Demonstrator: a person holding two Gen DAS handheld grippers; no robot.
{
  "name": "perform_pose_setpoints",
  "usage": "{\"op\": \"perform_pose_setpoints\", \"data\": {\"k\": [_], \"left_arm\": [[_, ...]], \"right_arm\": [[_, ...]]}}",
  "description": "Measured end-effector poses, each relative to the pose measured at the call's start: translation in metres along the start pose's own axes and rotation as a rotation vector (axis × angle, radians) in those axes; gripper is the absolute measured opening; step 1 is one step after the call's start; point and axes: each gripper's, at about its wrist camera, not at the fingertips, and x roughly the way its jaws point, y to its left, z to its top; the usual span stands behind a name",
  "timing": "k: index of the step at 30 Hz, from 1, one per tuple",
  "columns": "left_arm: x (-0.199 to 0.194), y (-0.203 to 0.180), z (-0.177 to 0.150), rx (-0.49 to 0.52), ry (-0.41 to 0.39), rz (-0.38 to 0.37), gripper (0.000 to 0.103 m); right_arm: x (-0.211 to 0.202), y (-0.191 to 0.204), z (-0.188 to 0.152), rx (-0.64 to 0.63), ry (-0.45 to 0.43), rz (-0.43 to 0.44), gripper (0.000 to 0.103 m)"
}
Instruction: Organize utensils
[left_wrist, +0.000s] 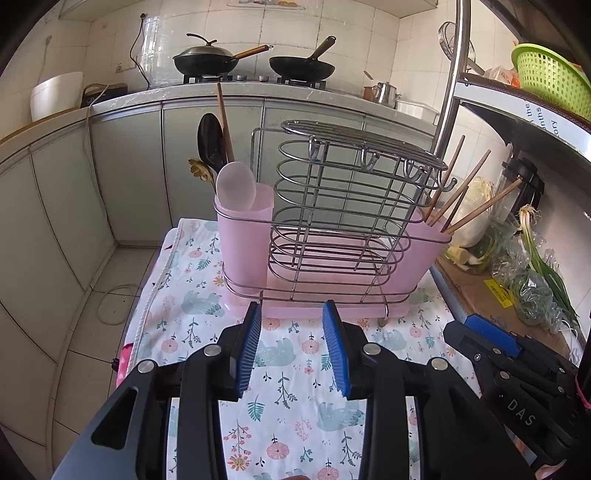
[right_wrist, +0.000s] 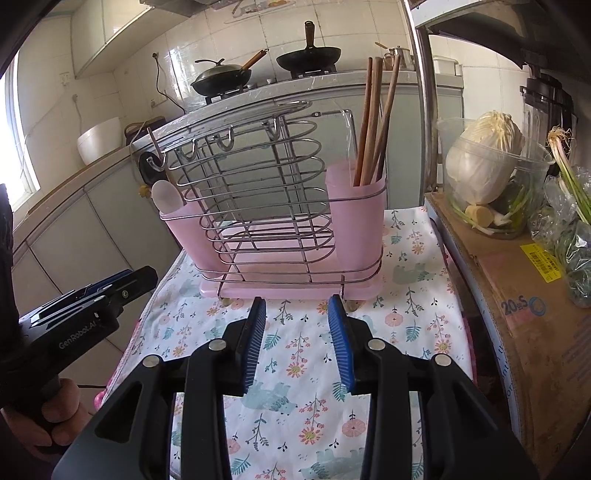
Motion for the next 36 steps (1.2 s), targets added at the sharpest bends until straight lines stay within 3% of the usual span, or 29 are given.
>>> {"op": "perform_pose_setpoints", "data": {"k": [36], "left_arm": [[0.0001, -0.0023, 0.0017, 0.005, -0.001, -0.004, 0.034]], "right_arm": [[0.0035, -0.0033, -0.0002, 0.008, 0.002, -0.005, 0.036]]}}
